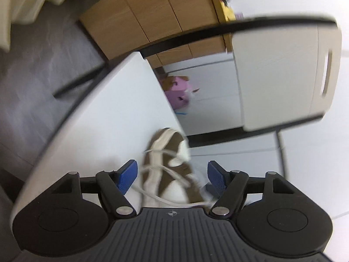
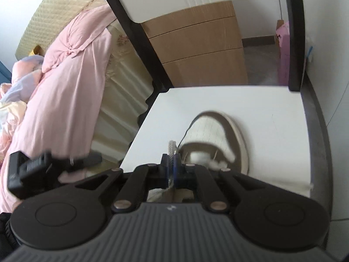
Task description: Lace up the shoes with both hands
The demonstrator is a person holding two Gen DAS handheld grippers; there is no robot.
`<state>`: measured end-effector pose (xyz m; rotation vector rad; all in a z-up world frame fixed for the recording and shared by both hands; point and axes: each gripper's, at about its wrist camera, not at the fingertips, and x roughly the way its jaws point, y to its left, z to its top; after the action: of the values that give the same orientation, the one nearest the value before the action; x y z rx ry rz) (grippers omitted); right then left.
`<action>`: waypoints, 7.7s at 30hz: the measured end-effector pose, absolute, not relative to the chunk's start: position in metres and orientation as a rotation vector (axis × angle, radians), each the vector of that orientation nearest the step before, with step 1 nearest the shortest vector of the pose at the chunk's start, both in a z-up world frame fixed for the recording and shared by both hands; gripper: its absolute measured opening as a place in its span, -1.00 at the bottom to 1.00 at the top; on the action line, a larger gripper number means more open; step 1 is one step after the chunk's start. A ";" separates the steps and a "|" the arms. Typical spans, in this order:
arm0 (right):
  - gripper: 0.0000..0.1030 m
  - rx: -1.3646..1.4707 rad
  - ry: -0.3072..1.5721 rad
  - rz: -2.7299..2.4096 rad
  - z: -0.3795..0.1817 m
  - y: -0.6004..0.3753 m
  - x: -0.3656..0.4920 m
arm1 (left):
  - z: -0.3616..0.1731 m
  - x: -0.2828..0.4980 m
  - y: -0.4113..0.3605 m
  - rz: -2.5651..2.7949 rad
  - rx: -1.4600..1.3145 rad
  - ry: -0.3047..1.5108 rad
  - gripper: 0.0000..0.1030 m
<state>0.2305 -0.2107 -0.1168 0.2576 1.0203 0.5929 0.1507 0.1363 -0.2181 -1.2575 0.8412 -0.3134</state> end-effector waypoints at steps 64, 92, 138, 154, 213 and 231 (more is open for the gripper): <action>-0.94 0.843 0.954 0.617 -0.091 -0.253 0.210 | -0.145 0.148 0.052 -0.880 -0.722 0.631 -0.26; -0.77 0.825 0.945 0.633 -0.103 -0.259 0.205 | -0.144 0.148 0.057 -0.796 -0.689 0.591 -0.94; -0.48 0.749 0.853 0.682 -0.197 -0.265 0.198 | -0.152 0.128 0.035 -0.635 0.081 0.589 -0.93; -0.40 1.190 0.870 0.575 -0.224 -0.284 0.189 | -0.165 0.108 -0.015 -0.673 0.551 0.490 -0.93; -0.65 0.898 0.847 0.516 -0.204 -0.280 0.175 | -0.169 0.101 -0.037 -0.748 0.741 0.428 -0.95; -0.61 1.091 0.836 0.536 -0.223 -0.281 0.186 | -0.182 0.124 -0.044 -0.747 0.742 0.430 -0.95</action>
<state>0.1863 -0.2806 -0.2226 1.0905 0.8362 0.5362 0.1237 -0.0442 -0.1816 0.7420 0.4298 -0.7469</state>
